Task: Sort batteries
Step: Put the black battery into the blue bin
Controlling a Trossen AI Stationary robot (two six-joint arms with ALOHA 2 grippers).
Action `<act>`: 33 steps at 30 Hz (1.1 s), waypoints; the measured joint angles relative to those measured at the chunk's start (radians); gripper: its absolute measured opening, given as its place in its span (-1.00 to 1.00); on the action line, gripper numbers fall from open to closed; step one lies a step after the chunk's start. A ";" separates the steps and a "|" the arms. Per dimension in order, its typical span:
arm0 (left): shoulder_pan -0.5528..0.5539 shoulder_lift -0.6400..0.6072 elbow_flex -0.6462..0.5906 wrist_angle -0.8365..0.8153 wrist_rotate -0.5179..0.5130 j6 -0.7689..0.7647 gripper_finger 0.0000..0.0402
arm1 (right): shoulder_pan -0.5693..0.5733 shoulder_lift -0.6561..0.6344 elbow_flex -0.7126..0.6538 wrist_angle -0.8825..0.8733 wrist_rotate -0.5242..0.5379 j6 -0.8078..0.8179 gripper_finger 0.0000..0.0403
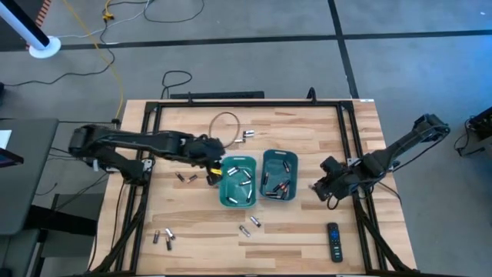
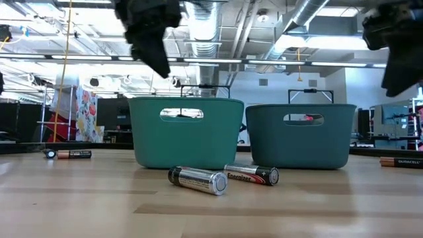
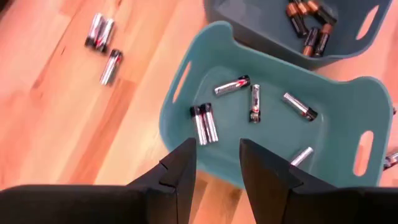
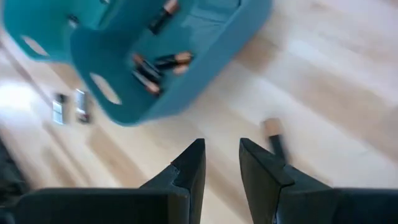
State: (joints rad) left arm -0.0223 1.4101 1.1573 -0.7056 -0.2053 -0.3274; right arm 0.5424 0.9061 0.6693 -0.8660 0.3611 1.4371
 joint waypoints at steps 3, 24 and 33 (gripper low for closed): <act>0.000 -0.091 -0.101 0.075 -0.002 -0.053 -0.41 | 0.000 0.020 0.000 -0.047 -0.002 -0.140 -0.42; -0.001 -0.282 -0.221 0.127 -0.021 -0.184 -0.41 | -0.098 0.387 -0.006 0.048 -0.077 -0.363 -0.02; -0.001 -0.283 -0.221 0.129 -0.020 -0.181 -0.41 | -0.148 0.389 -0.144 0.205 -0.132 -0.360 -0.13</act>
State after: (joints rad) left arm -0.0231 1.1275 0.9367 -0.5762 -0.2249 -0.5087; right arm 0.3939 1.2950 0.5250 -0.6609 0.2287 1.0767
